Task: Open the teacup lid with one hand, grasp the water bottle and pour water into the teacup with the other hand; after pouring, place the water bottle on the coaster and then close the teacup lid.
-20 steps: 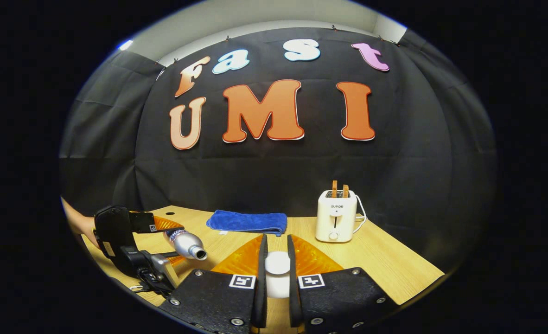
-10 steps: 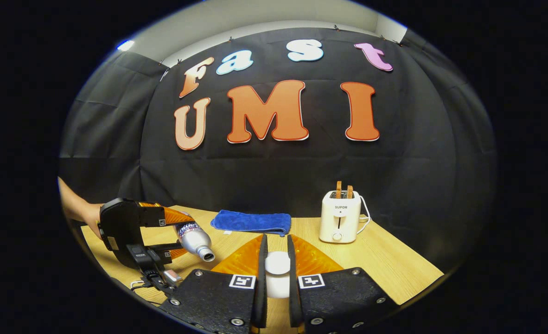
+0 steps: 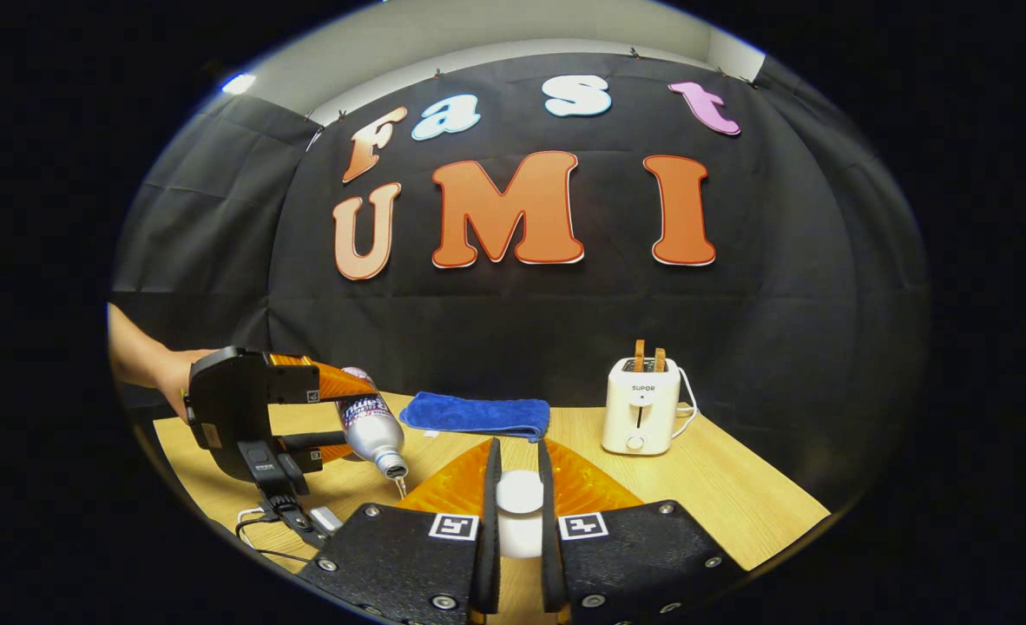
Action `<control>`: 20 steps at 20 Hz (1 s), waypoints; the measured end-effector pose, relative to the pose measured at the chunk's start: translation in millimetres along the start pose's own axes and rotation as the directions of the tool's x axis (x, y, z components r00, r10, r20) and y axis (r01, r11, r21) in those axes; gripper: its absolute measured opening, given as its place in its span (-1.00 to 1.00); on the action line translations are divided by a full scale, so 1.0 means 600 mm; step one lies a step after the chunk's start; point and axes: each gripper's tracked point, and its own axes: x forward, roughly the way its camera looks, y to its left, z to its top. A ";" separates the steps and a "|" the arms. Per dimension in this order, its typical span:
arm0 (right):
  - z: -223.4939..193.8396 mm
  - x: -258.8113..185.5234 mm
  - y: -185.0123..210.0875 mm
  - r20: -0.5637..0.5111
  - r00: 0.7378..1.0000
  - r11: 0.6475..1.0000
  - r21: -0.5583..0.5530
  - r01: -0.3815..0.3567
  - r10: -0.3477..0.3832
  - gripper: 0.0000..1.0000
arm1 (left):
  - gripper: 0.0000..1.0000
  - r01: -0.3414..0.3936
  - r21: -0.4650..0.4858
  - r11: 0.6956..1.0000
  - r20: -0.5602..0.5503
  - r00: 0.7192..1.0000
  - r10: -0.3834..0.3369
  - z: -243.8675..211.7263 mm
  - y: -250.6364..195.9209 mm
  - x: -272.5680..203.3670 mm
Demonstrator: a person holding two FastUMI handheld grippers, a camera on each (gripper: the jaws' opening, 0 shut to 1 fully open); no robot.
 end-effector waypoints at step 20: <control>0.001 0.001 0.009 0.007 1.000 1.000 0.013 -0.021 0.021 -0.61 | 0.66 -0.057 0.109 0.992 0.003 0.998 0.057 0.006 0.033 -0.004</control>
